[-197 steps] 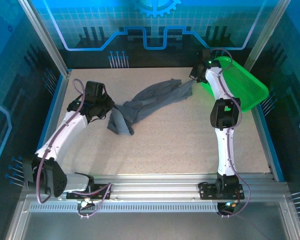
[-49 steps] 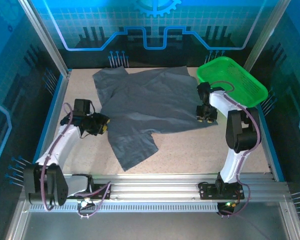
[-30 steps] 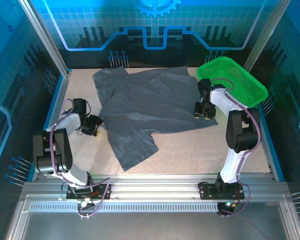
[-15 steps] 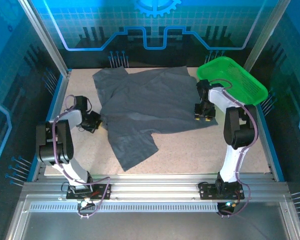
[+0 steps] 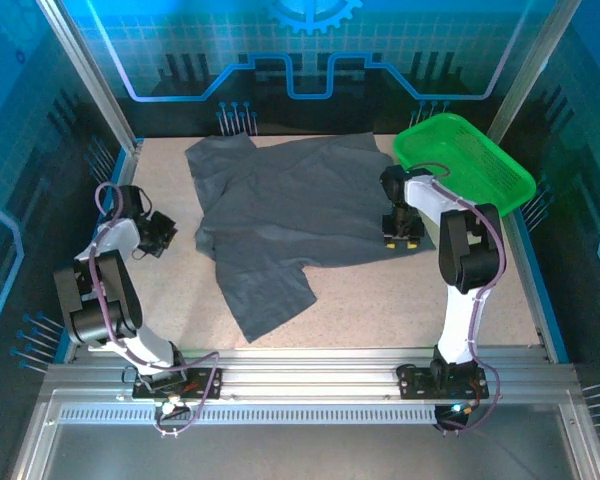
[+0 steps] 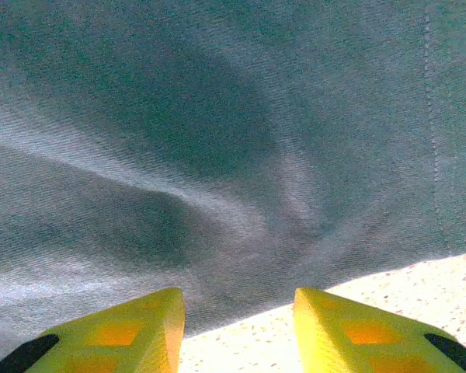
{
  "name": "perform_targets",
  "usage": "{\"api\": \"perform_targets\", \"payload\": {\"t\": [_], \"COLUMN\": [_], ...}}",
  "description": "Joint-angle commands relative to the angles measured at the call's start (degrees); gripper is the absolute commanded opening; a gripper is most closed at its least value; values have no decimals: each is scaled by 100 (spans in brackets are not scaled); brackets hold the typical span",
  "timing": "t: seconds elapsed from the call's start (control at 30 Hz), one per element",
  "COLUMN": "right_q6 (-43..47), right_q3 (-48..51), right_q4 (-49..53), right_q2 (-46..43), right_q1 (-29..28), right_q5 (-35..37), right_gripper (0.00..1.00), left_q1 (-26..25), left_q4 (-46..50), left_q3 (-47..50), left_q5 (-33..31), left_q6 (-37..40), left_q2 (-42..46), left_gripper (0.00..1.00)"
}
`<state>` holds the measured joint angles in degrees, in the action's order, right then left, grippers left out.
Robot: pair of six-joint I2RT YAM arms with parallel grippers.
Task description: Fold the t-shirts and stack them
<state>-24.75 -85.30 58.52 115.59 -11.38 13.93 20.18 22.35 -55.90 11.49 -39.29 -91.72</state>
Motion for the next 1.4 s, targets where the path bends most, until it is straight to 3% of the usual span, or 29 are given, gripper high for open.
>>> {"api": "perform_targets", "payload": {"t": [0.0,0.07,0.13,0.27,0.67,0.9,1.07,1.2,1.37], "right_q6": [-23,-2,5,-37,-59,-65,-77,-65,-60], "right_q3": [-177,-211,-245,-294,-426,-488,-434,-401,-424], "right_q4": [150,151,148,121,115,107,84,76,54], "right_q2": [-79,-91,-129,-218,-423,-413,-461,-458,-400], "right_q1": [-39,-29,-31,-25,21,31,44,72,94], "right_q5": [58,9,-60,-226,-600,-681,-682,-673,-715], "right_gripper": [42,43,43,43,44,44,44,44,44], "left_q1": [-287,-615,-836,-981,-1178,-1245,-1245,-1116,-643], "left_q4": [45,37,15,144,444,105,305,446,367], "left_q3": [-24,94,229,340,85,103,-25,6,162], "left_q5": [730,727,699,263,-32,-39,-424,-715,-626], "left_q6": [-173,-371,-689,-996,-902,-1001,-864,-615,-242], "left_q2": [-79,-31,-51,-129,-637,-815,-656,-270,120], "left_gripper": [26,35,38,39,38,26,0,0,0]}}
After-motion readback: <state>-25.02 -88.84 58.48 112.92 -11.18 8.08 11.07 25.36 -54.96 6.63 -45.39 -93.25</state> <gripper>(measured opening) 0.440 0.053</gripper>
